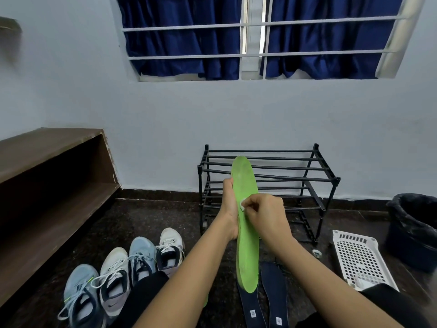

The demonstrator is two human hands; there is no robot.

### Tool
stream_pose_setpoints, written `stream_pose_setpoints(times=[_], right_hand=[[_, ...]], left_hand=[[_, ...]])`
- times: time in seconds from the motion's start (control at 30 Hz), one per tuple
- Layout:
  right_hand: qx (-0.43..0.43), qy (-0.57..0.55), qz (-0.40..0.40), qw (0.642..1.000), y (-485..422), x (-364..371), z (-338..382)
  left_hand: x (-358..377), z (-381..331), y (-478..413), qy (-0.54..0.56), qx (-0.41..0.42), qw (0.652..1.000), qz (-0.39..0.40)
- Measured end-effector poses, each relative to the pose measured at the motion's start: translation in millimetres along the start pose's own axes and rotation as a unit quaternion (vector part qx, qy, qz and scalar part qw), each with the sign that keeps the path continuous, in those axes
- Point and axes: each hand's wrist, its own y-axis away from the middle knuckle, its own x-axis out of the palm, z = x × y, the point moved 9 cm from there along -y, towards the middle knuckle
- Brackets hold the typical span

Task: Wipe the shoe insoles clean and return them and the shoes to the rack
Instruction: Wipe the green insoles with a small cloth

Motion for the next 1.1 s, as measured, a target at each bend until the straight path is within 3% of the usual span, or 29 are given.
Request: stream_pose_setpoints(times=[0.2, 0.4, 0.6, 0.9, 1.1], right_hand=[[0.017, -0.019, -0.018, 1.000, -5, -9, -5], [-0.027, -0.035, 0.055, 0.998, 16, 7, 12], [-0.023, -0.002, 0.064, 0.998, 13, 10, 6], [0.019, 0.009, -0.028, 0.999, -7, -23, -8], [-0.003, 0.020, 0.030, 0.999, 11, 1, 5]], left_hand=[[7, 2, 4, -0.025, -0.009, 0.999, 0.019], [-11, -17, -2, 0.012, 0.028, 0.999, 0.007], [-7, -15, 2, 0.000, 0.035, 0.999, 0.006], [18, 3, 8, -0.022, 0.004, 0.999, 0.038], [2, -17, 0, 0.015, 0.039, 0.999, 0.011]])
